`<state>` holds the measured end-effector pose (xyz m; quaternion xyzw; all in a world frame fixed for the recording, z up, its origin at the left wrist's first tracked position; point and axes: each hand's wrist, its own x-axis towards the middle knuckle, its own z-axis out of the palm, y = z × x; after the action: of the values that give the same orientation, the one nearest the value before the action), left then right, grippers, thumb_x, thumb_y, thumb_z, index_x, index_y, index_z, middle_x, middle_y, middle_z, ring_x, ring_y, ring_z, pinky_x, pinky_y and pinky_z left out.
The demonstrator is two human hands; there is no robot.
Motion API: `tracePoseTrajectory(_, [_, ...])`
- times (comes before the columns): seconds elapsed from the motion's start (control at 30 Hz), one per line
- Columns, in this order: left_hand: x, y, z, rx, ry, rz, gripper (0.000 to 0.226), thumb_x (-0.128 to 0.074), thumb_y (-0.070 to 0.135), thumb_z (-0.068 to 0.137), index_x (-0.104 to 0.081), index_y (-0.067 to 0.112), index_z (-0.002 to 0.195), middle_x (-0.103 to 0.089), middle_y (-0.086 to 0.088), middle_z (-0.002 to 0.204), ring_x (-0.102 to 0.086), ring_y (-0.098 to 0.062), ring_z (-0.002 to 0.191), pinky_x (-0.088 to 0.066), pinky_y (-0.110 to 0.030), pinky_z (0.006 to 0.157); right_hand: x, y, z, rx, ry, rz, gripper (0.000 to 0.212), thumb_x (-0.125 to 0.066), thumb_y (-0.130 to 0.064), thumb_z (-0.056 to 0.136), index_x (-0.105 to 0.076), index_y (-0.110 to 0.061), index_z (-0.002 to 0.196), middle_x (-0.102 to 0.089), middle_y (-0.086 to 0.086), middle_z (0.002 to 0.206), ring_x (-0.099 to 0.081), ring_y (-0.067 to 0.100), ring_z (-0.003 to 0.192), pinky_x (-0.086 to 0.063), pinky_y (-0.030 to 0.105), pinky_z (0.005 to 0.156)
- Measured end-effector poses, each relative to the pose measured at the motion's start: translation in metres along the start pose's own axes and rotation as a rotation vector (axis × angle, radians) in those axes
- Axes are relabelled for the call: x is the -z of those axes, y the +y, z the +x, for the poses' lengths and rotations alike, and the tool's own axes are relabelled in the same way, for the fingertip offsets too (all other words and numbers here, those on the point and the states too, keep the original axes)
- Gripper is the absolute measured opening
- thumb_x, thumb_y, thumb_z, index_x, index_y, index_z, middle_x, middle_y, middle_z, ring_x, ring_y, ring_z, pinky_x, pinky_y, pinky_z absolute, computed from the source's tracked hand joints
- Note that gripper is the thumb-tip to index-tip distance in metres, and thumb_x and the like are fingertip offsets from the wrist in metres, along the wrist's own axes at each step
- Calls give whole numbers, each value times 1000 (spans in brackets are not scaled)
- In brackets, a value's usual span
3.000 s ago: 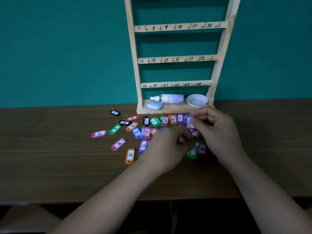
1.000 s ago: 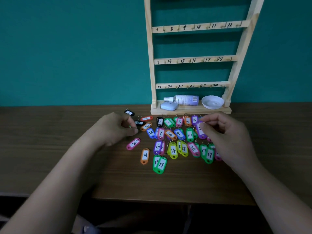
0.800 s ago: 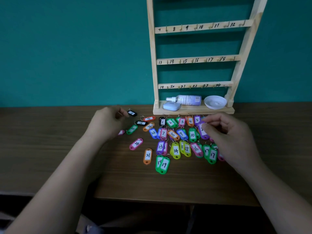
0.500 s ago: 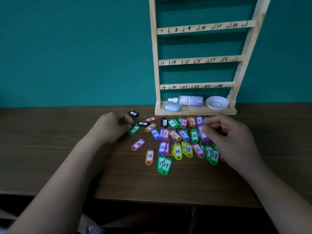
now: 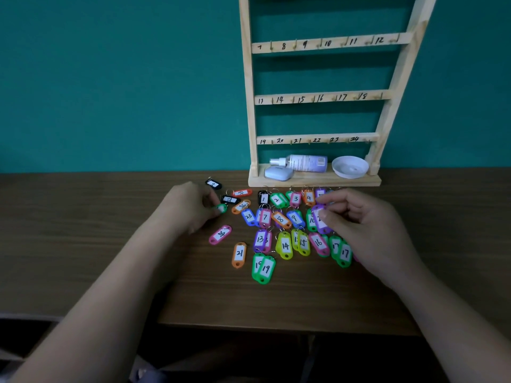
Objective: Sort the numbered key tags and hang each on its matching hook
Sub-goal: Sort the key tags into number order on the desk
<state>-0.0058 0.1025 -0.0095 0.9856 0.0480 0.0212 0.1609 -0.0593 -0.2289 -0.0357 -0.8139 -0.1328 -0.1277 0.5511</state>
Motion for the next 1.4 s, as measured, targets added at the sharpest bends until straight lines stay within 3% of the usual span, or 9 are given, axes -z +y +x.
tracePoseTrajectory(0.13, [10, 6, -12, -7, 10, -108, 19, -75, 51, 93, -75, 34, 84, -74, 6, 83, -71, -19, 77, -46, -27, 61, 3, -3, -1, -29, -92, 33, 31, -82, -13, 93, -80, -36, 113, -79, -10, 98, -76, 9, 95, -66, 35, 82])
tracePoseTrajectory(0.23, [15, 12, -22, -42, 49, -243, 18, -74, 51, 95, -77, 37, 85, -68, 12, 74, -64, -10, 70, -42, -25, 59, 2, -6, -4, -32, -125, 97, 28, -80, -10, 93, -81, -33, 110, -79, -6, 96, -77, 16, 87, -66, 36, 75])
tracePoseTrajectory(0.47, [16, 33, -46, -162, 77, -444, 10, -73, 44, 97, -79, 38, 92, -77, 17, 86, -68, 1, 83, -52, -26, 79, 6, -11, -6, -70, -178, 233, 25, -76, -5, 97, -82, -28, 105, -79, 6, 98, -80, 29, 77, -67, 44, 77])
tracePoseTrajectory(0.57, [16, 44, -58, -254, 6, -530, 3, -79, 38, 93, -77, 38, 96, -76, 12, 85, -70, -10, 79, -54, -34, 78, 7, -11, -6, -88, -196, 241, 23, -76, -7, 98, -81, -28, 104, -79, 9, 98, -80, 31, 76, -67, 42, 76])
tracePoseTrajectory(0.77, [5, 60, -74, -375, -176, -606, 37, -68, 18, 101, -68, 49, 121, -68, 3, 89, -70, -22, 83, -57, -44, 84, 6, -10, -9, -54, -264, 58, 23, -80, -12, 95, -80, -35, 100, -78, 3, 88, -76, 21, 73, -57, 26, 61])
tracePoseTrajectory(0.9, [-2, 67, -78, -391, -191, -547, 24, -69, 21, 101, -74, 44, 110, -73, 4, 84, -71, -26, 79, -58, -50, 80, -1, -11, -11, -81, -281, 17, 15, -85, -19, 92, -79, -33, 97, -79, 0, 85, -75, 34, 76, -58, 35, 60])
tracePoseTrajectory(1.03, [-7, 72, -79, -391, -204, -495, 11, -76, 21, 97, -78, 32, 97, -76, 8, 82, -73, -10, 71, -61, -40, 77, -5, -14, -15, -101, -291, 23, 17, -85, -14, 91, -79, -30, 92, -79, 2, 80, -78, 26, 70, -63, 37, 62])
tracePoseTrajectory(1.23, [-14, 78, -82, -383, -241, -450, 7, -85, 24, 89, -79, 25, 87, -78, 7, 79, -71, -8, 70, -55, -24, 68, -10, -13, -19, -122, -306, 0, 23, -81, -10, 94, -76, -31, 87, -78, 2, 76, -79, 20, 67, -61, 32, 54])
tracePoseTrajectory(1.4, [-19, 83, -82, -385, -265, -384, 10, -87, 28, 86, -78, 25, 85, -77, 8, 82, -71, -8, 76, -55, -28, 73, -10, -12, -20, -139, -317, -75, 23, -79, -12, 95, -75, -32, 85, -78, -1, 78, -79, 18, 64, -60, 31, 51])
